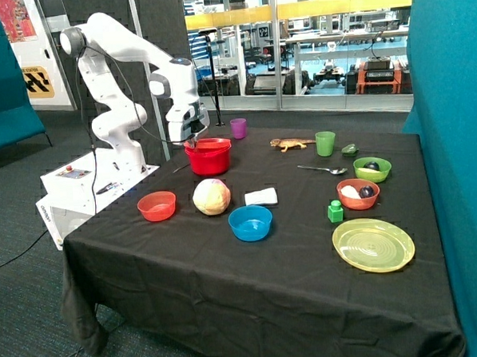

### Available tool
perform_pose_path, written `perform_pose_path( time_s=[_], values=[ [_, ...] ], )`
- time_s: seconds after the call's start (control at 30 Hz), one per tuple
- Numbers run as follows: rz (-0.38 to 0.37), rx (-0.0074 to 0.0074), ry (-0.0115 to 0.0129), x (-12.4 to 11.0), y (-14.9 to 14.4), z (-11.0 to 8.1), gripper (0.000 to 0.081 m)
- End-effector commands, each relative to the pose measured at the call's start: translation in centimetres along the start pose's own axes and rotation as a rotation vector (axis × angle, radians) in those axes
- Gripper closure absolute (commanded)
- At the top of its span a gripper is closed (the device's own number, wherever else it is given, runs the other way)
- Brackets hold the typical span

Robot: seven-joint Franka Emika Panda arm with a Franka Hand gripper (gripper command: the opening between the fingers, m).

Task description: Hide the teddy bear in the red bowl

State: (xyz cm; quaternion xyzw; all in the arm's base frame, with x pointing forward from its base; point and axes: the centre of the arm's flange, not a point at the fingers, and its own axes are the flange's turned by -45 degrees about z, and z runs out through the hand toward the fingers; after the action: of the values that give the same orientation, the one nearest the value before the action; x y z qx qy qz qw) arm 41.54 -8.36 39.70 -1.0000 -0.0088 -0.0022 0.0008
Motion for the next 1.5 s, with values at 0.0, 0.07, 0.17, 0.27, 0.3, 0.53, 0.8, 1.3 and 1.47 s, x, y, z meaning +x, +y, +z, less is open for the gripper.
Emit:
perform_pose_path(
  time_s=[0.0, 0.07, 0.17, 0.27, 0.3, 0.53, 0.8, 1.3, 1.47],
  values=[
    [0.023, -0.0015, -0.0044, -0.3, 1.3, 0.9, 0.0197],
    [0.021, -0.0015, -0.0044, -0.3, 1.5, 0.9, 0.0148],
    [0.025, -0.0015, -0.0044, -0.3, 1.6, 1.0, 0.0100],
    [0.026, -0.0015, -0.0044, -0.3, 1.6, 1.1, 0.0058],
    [0.025, -0.0015, -0.0044, -0.3, 1.6, 1.2, 0.0047],
    [0.010, -0.0015, -0.0044, -0.1, 1.1, 1.4, 0.0018],
    [-0.010, -0.0015, -0.0045, 0.2, 0.1, 1.7, 0.0019],
    [-0.009, -0.0015, -0.0045, 0.3, -0.1, 1.0, 0.0039],
    [-0.005, -0.0015, -0.0045, 0.3, 0.5, -0.7, 0.0065]
  ],
)
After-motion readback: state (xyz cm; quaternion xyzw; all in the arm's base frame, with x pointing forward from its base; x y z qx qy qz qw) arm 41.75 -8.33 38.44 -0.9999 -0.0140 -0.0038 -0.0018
